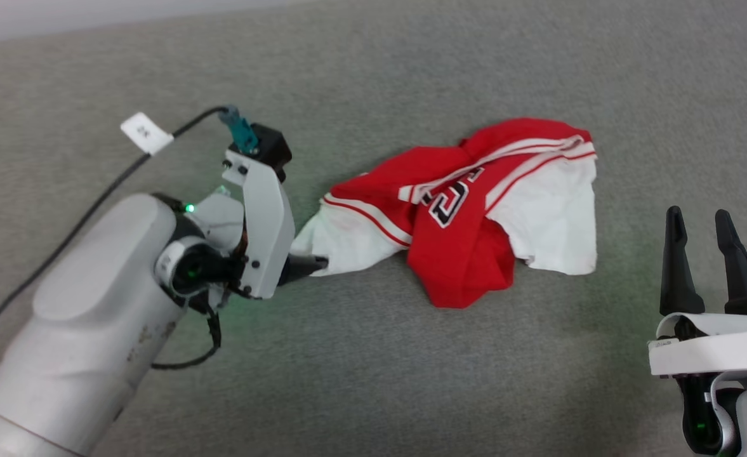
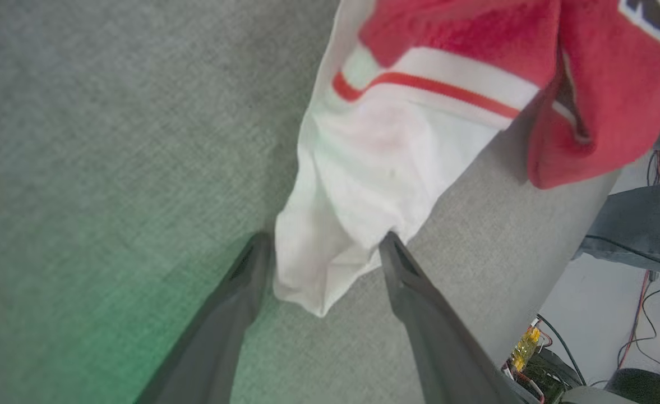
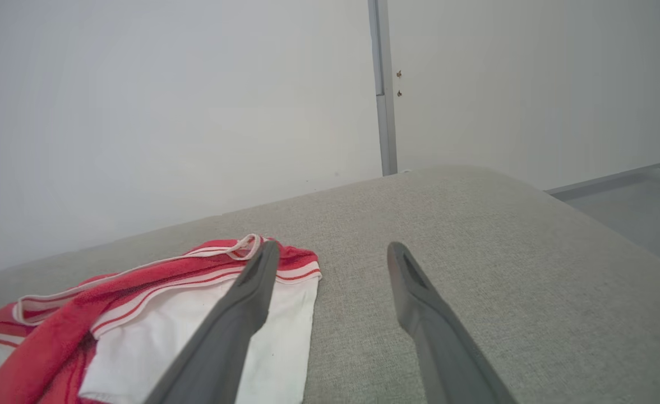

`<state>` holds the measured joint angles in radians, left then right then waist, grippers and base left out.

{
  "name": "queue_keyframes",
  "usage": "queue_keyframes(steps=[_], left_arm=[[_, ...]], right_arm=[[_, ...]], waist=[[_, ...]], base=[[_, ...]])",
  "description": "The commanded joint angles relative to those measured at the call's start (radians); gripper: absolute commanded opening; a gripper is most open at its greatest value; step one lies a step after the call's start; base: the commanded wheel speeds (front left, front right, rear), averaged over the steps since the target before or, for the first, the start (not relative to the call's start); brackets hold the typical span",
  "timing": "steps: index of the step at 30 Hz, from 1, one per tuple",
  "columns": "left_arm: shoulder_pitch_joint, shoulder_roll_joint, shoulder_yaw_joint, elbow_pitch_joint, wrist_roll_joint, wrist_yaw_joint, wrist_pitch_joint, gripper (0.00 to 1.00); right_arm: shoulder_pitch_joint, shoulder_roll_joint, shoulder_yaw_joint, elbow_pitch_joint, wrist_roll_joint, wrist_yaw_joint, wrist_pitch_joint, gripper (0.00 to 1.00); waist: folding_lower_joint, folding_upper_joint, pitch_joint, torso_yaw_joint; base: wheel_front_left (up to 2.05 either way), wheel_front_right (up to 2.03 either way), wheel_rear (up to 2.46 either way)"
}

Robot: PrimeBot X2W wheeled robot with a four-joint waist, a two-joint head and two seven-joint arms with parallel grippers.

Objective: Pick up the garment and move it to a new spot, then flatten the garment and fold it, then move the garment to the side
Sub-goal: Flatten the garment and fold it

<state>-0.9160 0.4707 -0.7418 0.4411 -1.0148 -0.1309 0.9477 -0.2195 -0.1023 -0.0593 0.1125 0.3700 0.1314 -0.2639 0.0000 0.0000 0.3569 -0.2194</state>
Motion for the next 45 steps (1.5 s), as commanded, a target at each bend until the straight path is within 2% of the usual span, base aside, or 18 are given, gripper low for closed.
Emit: queue_keyframes(steps=[1,2,3,4,5,9,15,23,28,33,34,35,36,40,45], left_arm=[[0.010,-0.010,-0.014,0.015,-0.013,0.002,0.001,0.98],[0.009,-0.012,-0.017,0.019,-0.017,0.002,-0.001,0.72],[0.005,-0.013,-0.024,0.020,-0.018,0.002,-0.004,0.31],[0.002,-0.012,-0.031,0.023,-0.012,0.002,-0.010,0.11],[0.002,-0.008,-0.036,0.027,-0.008,0.002,-0.014,0.00],[-0.014,0.012,-0.018,0.040,-0.028,0.002,-0.054,0.00],[-0.039,0.095,0.041,0.064,-0.026,0.012,-0.112,0.00],[-0.021,0.206,0.085,0.071,-0.030,0.081,-0.094,0.00],[0.009,0.244,0.092,0.089,-0.026,0.112,-0.100,0.00],[0.034,0.251,0.093,0.115,-0.010,0.111,-0.148,0.00],[0.036,0.248,0.098,0.118,-0.008,0.112,-0.168,0.15],[0.036,0.247,0.101,0.118,-0.002,0.108,-0.193,0.38],[0.035,0.246,0.104,0.116,0.005,0.100,-0.219,1.00],[0.057,0.233,0.118,0.093,0.023,0.075,-0.343,1.00],[0.120,0.215,0.127,0.026,0.061,0.077,-0.513,1.00]], right_arm=[[-0.017,0.007,-0.003,-0.001,0.006,-0.001,0.000,1.00],[-0.015,0.006,-0.005,-0.002,0.006,-0.001,0.000,1.00],[-0.015,0.007,-0.007,-0.002,0.005,-0.001,0.000,1.00],[-0.015,0.009,-0.010,-0.002,0.003,-0.001,0.000,1.00],[-0.015,0.010,-0.009,-0.001,0.000,-0.001,0.000,1.00],[-0.014,0.010,-0.007,-0.001,-0.005,-0.001,0.000,1.00],[-0.002,0.000,-0.001,0.000,-0.008,-0.001,0.000,1.00],[0.000,-0.006,0.015,0.001,-0.008,-0.001,0.000,1.00],[-0.001,-0.006,0.022,0.001,-0.003,-0.001,0.000,1.00],[0.004,-0.007,0.020,0.002,0.001,-0.001,0.000,1.00],[0.004,-0.008,0.020,0.003,-0.001,-0.001,0.000,1.00],[0.005,-0.011,0.025,0.003,-0.004,-0.001,0.000,1.00],[0.002,-0.014,0.031,0.003,-0.006,-0.001,0.000,1.00],[-0.006,-0.047,0.056,-0.002,-0.019,-0.001,0.000,1.00],[-0.011,-0.124,0.111,0.002,-0.035,-0.001,0.000,1.00]], waist=[[0.0000,0.0000,0.041,-0.041],[0.0000,0.0000,0.042,-0.042],[0.0000,0.0000,0.043,-0.041],[0.0000,0.0000,0.042,-0.038],[0.0000,0.0000,0.040,-0.035],[0.0000,0.0000,0.026,-0.010],[0.0000,0.0000,0.003,0.031],[0.0000,0.0000,-0.011,0.058],[0.0000,0.0000,-0.011,0.049],[0.0000,0.0000,-0.009,0.038],[0.0000,0.0000,-0.010,0.038],[0.0000,0.0000,-0.011,0.037],[0.0000,0.0000,-0.012,0.038],[0.0000,0.0000,-0.025,0.056],[0.0000,0.0000,-0.047,0.112]], base=[[0.00,0.00,0.00],[0.00,0.00,0.00],[0.00,0.00,0.00],[0.00,0.00,0.00],[0.00,0.00,0.00],[0.00,0.00,0.00],[0.00,0.00,0.00],[0.00,0.00,0.00],[0.00,0.00,0.00],[0.00,0.00,0.00],[0.00,0.00,0.00],[0.00,0.00,0.00],[0.00,0.00,0.00],[0.00,0.00,0.00],[0.00,0.00,0.00]])
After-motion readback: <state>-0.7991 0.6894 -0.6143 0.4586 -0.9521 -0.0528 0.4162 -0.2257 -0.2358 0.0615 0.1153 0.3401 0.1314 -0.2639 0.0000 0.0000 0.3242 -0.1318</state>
